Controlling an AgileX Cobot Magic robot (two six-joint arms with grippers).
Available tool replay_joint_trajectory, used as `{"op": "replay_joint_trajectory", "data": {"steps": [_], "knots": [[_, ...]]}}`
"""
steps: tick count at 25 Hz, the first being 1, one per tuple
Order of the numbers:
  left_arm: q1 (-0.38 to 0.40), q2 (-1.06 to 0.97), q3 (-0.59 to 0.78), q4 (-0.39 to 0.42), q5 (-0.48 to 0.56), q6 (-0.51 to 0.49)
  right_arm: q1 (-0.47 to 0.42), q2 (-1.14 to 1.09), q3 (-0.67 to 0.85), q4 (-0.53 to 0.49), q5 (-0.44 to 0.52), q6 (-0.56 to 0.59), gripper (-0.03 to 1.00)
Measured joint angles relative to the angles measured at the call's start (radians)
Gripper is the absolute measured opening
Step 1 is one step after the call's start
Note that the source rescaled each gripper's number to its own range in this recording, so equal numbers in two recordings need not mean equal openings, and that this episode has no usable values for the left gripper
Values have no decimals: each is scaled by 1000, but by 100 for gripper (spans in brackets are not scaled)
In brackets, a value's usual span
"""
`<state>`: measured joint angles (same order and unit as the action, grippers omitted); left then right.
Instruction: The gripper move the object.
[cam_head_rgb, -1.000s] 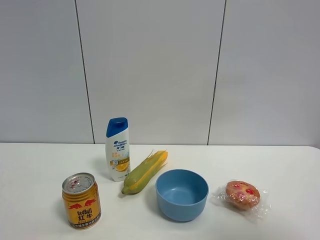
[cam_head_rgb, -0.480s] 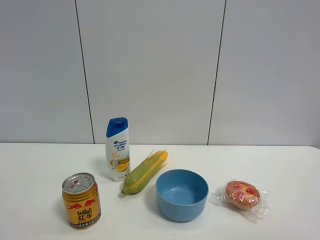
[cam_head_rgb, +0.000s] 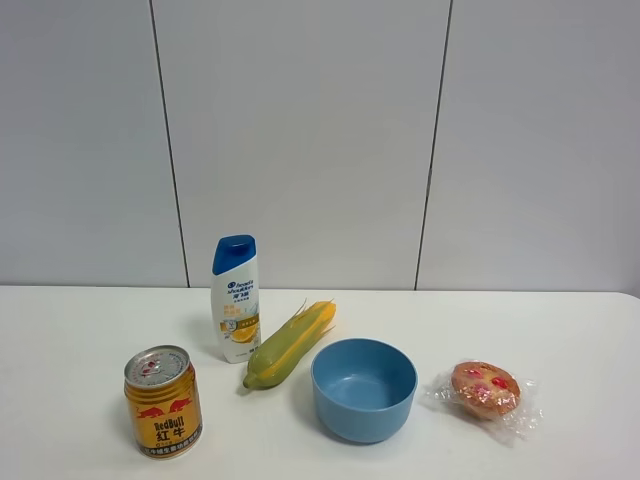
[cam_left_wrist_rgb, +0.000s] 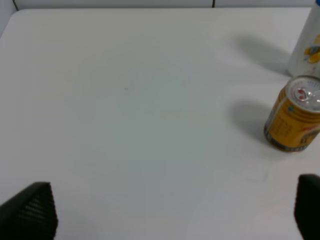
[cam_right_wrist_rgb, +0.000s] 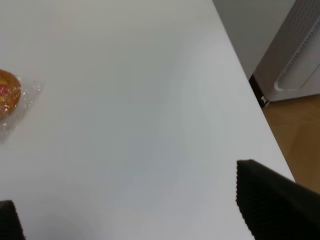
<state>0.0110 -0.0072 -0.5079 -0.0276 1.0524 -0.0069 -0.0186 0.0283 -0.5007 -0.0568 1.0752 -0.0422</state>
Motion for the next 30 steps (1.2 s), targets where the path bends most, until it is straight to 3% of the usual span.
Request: {"op": "replay_joint_trajectory", "data": {"steps": [30], "knots": [[0,0,0,0,0,0,0,-31,0,0,0,22,57]]}}
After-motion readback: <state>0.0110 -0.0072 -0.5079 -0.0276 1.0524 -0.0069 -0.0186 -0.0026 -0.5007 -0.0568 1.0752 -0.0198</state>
